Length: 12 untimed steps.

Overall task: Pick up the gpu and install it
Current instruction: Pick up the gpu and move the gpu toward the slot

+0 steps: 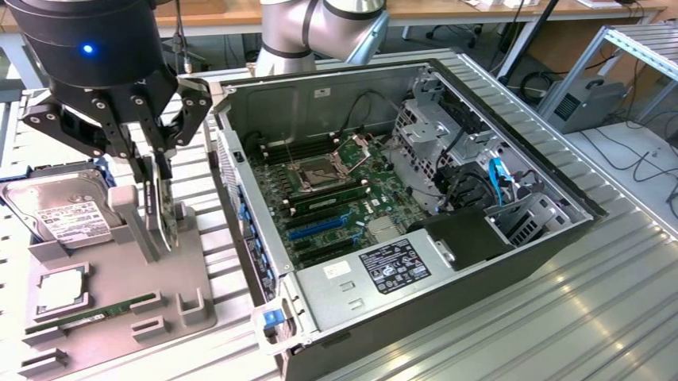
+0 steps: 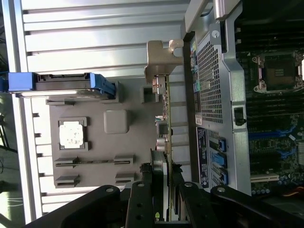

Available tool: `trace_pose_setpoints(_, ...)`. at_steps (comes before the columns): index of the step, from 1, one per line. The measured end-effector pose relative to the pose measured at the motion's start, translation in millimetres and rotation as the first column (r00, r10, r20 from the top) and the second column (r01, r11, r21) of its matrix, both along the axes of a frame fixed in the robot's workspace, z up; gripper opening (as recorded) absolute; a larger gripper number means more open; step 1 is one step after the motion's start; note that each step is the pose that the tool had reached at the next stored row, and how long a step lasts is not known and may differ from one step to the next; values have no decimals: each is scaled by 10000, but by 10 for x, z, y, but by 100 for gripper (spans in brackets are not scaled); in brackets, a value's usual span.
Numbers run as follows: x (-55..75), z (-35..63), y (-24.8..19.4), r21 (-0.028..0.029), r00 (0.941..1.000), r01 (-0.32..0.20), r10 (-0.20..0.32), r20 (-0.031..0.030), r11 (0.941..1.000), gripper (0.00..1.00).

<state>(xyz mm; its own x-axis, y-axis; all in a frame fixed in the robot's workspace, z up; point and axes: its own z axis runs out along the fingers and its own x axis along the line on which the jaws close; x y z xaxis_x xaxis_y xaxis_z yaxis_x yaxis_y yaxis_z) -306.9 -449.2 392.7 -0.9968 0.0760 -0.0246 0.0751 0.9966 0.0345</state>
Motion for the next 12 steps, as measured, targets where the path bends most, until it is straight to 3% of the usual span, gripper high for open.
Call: trace_pose_setpoints(12, 0, 25, 0, -1, 10000, 0, 0, -1, 10000, 27)
